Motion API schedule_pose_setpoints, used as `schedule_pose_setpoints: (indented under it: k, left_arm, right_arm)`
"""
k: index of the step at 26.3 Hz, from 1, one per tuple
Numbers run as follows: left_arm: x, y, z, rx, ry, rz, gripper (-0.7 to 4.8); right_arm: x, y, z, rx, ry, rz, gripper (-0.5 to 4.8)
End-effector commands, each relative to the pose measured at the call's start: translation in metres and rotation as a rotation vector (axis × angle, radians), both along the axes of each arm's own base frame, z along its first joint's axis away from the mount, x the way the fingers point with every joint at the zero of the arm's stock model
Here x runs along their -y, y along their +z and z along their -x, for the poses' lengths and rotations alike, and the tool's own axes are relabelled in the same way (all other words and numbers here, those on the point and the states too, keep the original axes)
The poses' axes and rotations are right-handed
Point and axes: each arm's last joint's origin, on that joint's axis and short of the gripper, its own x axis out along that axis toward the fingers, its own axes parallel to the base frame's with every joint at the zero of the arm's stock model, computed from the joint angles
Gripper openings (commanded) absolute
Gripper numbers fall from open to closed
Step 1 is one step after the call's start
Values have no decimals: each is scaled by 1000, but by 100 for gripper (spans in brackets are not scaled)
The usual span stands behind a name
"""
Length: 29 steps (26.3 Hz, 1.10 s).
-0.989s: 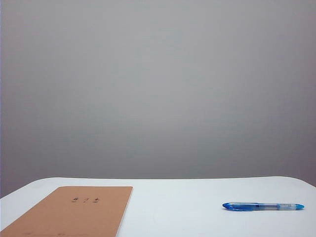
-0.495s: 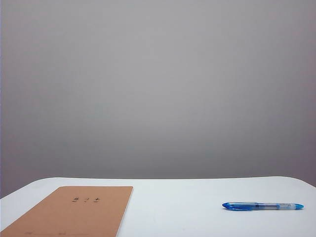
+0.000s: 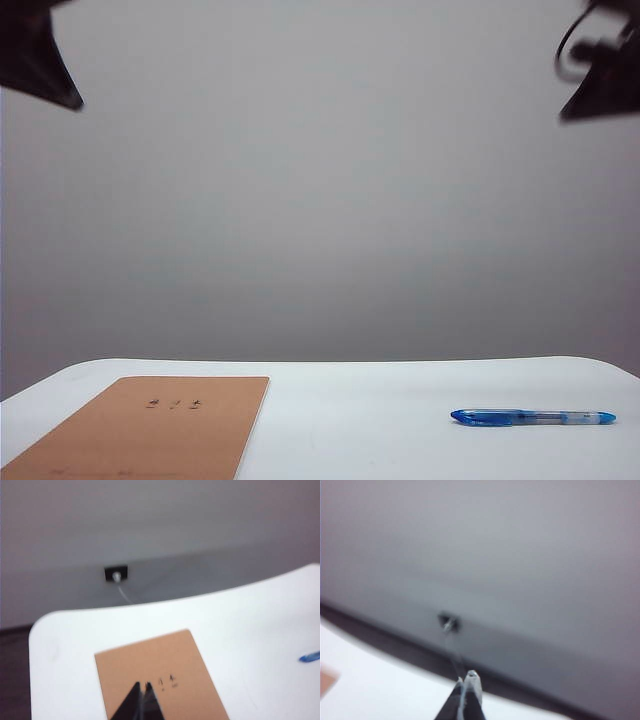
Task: Pick up a pen on the table and place it on the notebook.
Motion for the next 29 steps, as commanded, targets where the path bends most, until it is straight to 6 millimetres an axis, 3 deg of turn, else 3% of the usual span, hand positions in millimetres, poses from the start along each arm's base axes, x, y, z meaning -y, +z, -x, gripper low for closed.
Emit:
schedule_pose_setpoints:
  k: [1, 9, 14, 19, 20, 21, 23, 26, 29]
  left_arm:
    - [16, -4, -2, -12, 21, -51, -5]
    - [67, -11, 12, -48, -69, -109, -5]
    - [84, -16, 12, -53, -120, -118, -5]
    - [87, -19, 11, -67, -157, -111, -5]
    - [88, -19, 11, -74, -175, -96, -5]
    - [87, -19, 11, -74, -176, -100, -5]
    - [88, -20, 11, -77, -185, -99, -5]
    - [90, -19, 12, -86, -260, -66, -5]
    - [90, -20, 13, -81, -304, -71, -5]
  right_arm:
    - [-1, -19, -27, -99, 91, 19, -1]
    - [-8, -74, -56, -237, 260, 259, -1]
    - [-28, -108, -53, -314, 431, 454, -1]
    - [-52, -139, -43, -408, 629, 631, 0]
    - [-57, -143, -42, -425, 652, 625, 13]
    - [-62, -146, -40, -441, 681, 629, 92]
    - [-67, -148, -38, -438, 725, 651, 174]
    - [-76, -149, -35, -441, 761, 692, 203]
    - [-82, -149, -33, -452, 766, 725, 278]
